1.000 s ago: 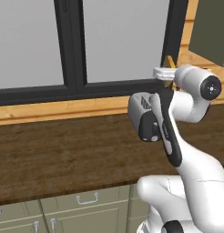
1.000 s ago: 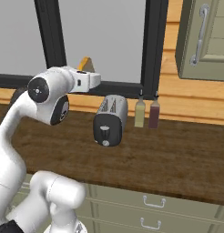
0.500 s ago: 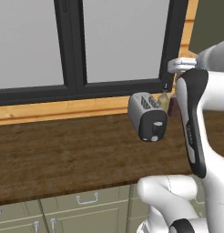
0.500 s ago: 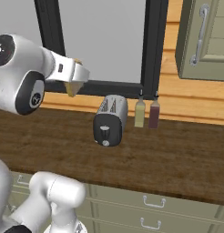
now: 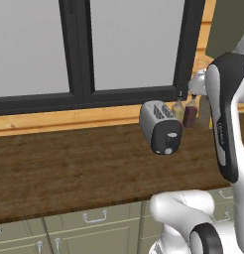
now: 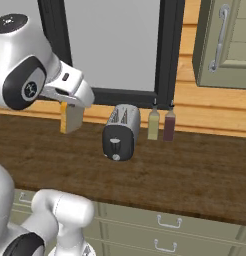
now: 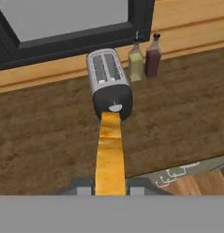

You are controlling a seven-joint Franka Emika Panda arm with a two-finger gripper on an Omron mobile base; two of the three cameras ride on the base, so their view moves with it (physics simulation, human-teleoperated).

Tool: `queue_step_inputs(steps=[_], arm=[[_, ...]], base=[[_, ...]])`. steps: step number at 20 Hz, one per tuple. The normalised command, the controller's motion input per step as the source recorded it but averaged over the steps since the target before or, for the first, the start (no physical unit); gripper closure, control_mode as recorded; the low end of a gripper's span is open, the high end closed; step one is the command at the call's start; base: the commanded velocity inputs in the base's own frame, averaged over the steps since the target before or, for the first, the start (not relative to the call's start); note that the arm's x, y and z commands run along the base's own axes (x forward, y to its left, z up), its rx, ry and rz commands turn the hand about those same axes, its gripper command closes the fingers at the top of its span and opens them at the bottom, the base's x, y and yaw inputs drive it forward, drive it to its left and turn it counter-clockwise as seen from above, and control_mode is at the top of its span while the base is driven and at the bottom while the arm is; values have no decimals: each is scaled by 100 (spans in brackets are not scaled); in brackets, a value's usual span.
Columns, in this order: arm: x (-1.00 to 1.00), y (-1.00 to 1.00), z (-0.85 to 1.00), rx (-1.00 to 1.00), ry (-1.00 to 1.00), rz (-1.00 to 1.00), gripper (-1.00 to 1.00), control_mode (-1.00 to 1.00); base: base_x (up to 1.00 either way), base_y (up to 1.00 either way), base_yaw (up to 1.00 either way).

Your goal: Start the toaster. Once the lever pops up, take the bread to the plate on the dining counter.

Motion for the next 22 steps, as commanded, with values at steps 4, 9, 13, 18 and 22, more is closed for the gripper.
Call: queue_step_inputs(steps=[4,9,13,18,22], arm=[[-18,1,-24,0,12,0,100,100],[0,0,0,0,0,0,100,100],[0,0,0,0,0,0,100,100],[0,0,0,0,0,0,100,100],[0,0,0,0,0,0,100,100]], base=[[-37,3,0],[-100,21,44],[-62,24,86],[-16,22,99],[-3,25,100]])
